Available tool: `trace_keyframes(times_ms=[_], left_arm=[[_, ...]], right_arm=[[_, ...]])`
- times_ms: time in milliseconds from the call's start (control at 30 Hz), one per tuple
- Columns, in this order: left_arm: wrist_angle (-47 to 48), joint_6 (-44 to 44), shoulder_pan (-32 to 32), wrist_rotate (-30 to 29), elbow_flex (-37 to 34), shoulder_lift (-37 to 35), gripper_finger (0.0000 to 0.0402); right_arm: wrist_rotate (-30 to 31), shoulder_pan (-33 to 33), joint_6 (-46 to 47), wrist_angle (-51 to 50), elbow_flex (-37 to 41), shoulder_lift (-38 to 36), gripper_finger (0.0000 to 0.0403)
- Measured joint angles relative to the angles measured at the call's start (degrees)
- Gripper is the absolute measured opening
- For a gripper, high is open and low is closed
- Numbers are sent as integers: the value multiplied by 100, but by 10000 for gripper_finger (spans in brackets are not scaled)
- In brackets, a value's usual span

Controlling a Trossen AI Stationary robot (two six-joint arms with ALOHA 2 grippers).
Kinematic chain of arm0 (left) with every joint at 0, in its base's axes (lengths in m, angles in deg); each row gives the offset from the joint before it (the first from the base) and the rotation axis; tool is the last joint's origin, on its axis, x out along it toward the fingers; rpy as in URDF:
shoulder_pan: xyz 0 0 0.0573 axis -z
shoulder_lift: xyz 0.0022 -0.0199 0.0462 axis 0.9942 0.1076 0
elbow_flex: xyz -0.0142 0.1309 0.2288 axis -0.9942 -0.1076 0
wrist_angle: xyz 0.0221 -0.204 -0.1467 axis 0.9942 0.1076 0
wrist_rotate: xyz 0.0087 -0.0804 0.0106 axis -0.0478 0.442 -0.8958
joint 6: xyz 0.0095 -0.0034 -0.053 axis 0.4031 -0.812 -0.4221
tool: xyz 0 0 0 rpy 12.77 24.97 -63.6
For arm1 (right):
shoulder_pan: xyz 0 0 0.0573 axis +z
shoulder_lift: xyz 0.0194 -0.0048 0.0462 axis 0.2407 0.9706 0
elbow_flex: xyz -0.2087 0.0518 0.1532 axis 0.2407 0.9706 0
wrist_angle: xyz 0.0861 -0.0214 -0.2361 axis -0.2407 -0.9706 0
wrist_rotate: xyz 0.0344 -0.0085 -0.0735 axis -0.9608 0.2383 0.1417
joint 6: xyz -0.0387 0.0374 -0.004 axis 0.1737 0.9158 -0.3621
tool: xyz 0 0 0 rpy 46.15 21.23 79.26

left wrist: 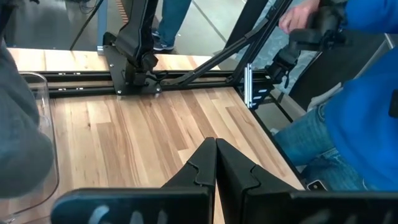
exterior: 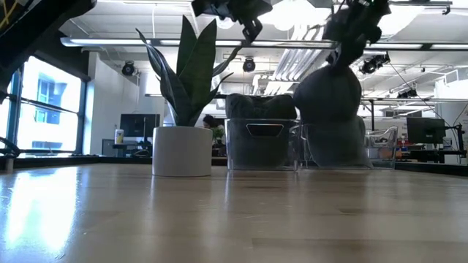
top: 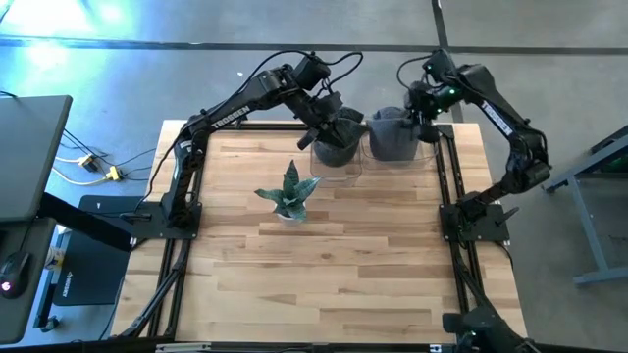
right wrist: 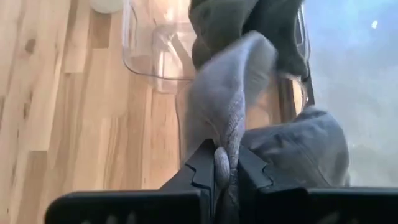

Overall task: Pick & Place hat
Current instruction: Put the gray cap into the right transparent bin

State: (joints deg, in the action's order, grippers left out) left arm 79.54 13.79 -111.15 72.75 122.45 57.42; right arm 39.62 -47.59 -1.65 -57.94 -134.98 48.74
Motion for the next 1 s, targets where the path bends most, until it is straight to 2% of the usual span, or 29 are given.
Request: trace_keyframes(times_ms=[167,233,400,533,667,1000], left_arm=[[2,-2,45,-20,0,0,0],[0,-2,56,-20,0,0,0],[7,-22,89,-39,0,0,0],[7,-24,89,-42,0,0,0],[7,-37,106,-41,0,0,0],[2,-33,154,-111,0,0,0]], right_arm=[[237,-69,-61,64,561,21,24],[358,-56,223,192,817,17,24],[1120,-77,1033,340,1082,-33,18],[1019,-78,1082,582,1132,-107,22],[1279,-79,1639,892,1136,-107,55],[1453,-212,2678,1588,1113,-155,152]])
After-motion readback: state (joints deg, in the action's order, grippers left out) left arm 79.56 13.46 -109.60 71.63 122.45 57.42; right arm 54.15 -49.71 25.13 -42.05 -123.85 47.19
